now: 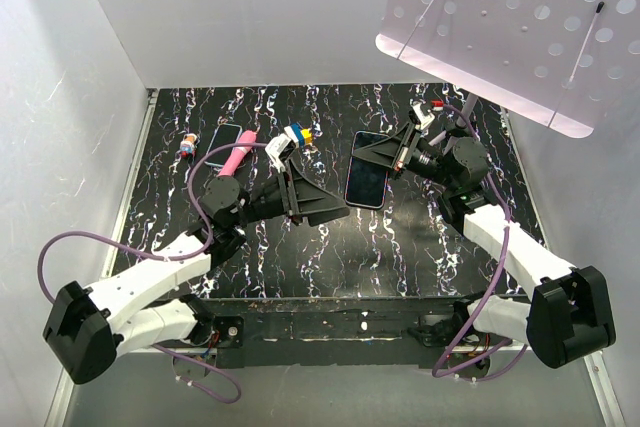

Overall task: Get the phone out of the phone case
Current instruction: Remove the phone case from the phone.

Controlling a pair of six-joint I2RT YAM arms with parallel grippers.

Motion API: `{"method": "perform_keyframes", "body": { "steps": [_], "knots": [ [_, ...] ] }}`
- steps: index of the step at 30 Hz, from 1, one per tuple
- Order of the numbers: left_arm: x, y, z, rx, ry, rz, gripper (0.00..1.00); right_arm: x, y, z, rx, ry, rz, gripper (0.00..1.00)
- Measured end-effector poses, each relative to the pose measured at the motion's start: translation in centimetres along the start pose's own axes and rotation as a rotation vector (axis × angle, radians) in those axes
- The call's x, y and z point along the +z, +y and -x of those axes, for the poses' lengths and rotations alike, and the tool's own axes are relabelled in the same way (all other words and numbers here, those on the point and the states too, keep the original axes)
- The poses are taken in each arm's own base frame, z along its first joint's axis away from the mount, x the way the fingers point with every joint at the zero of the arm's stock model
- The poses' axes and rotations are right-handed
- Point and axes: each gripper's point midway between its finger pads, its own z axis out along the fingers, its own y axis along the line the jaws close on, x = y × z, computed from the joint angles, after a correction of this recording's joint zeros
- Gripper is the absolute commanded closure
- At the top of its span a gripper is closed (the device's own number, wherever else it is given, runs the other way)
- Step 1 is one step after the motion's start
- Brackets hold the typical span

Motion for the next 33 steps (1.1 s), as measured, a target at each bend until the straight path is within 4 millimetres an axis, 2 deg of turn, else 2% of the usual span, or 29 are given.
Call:
{"method": "perform_keyframes", "body": {
  "steps": [19, 27, 33],
  "knots": [
    [0.9, 2.6, 1.0, -0.004, -0.043, 0.063, 0.37, 0.0, 0.2, 0.1, 0.004, -0.017, -0.004, 0.99],
    [0.8, 6.3, 1.3, -0.045, -0.067, 0.194, 0.38, 0.3, 0.8, -0.8, 0.029, 0.003, 0.011, 0.99],
    [0.8, 6.4, 1.3, -0.034, -0.068, 0.197, 0.27, 0.1, 0.7, -1.2, 0.013, 0.007, -0.014, 0.99]
  ]
}}
